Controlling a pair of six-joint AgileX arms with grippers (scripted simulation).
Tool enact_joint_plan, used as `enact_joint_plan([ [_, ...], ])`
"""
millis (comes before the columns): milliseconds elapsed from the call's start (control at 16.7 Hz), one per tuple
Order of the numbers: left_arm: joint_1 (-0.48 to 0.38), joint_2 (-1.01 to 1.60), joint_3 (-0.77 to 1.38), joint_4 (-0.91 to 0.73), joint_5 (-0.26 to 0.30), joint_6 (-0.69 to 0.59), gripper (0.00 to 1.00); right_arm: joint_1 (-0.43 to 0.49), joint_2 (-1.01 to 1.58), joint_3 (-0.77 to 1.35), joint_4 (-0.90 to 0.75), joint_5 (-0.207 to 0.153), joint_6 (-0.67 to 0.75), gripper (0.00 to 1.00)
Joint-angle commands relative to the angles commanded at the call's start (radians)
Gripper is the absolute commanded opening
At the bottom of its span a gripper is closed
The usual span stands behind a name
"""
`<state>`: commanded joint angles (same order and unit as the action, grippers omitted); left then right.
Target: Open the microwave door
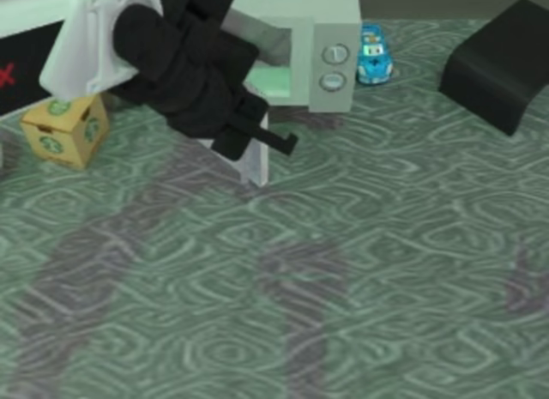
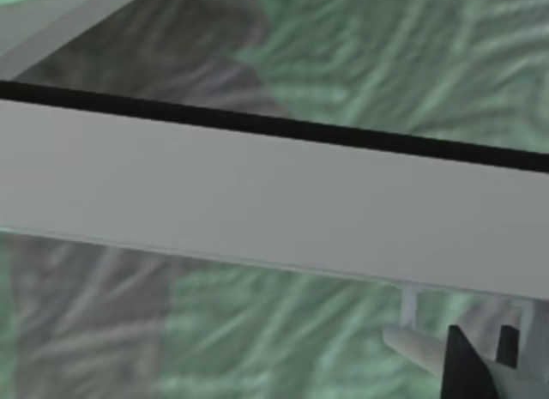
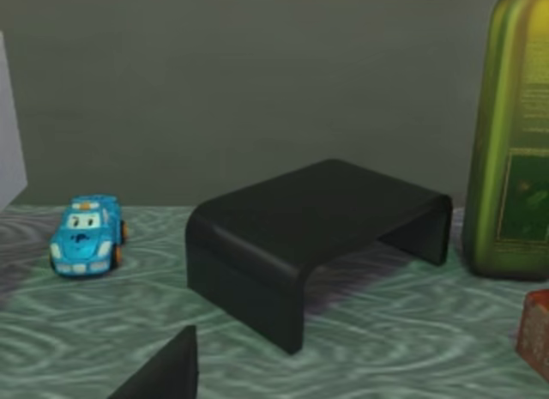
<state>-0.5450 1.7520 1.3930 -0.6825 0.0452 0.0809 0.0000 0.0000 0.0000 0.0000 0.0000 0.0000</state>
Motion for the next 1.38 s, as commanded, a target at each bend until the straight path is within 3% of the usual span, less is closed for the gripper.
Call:
enact_joint_plan([
  [540, 0.0, 0.0, 0.0, 0.0, 0.0, 0.0, 0.0, 0.0, 0.0, 0.0, 0.0, 0.0, 0.0, 1.0],
  [1080, 0.045, -0.049, -0.055, -0.003, 0.07, 0.122, 0.0, 0.0, 0.0, 0.0, 0.0, 0.0, 0.0, 1.0],
  [1380, 0.045, -0.049, -0.056, -0.004, 0.071, 0.124, 0.0, 0.0, 0.0, 0.0, 0.0, 0.0, 0.0, 1.0],
])
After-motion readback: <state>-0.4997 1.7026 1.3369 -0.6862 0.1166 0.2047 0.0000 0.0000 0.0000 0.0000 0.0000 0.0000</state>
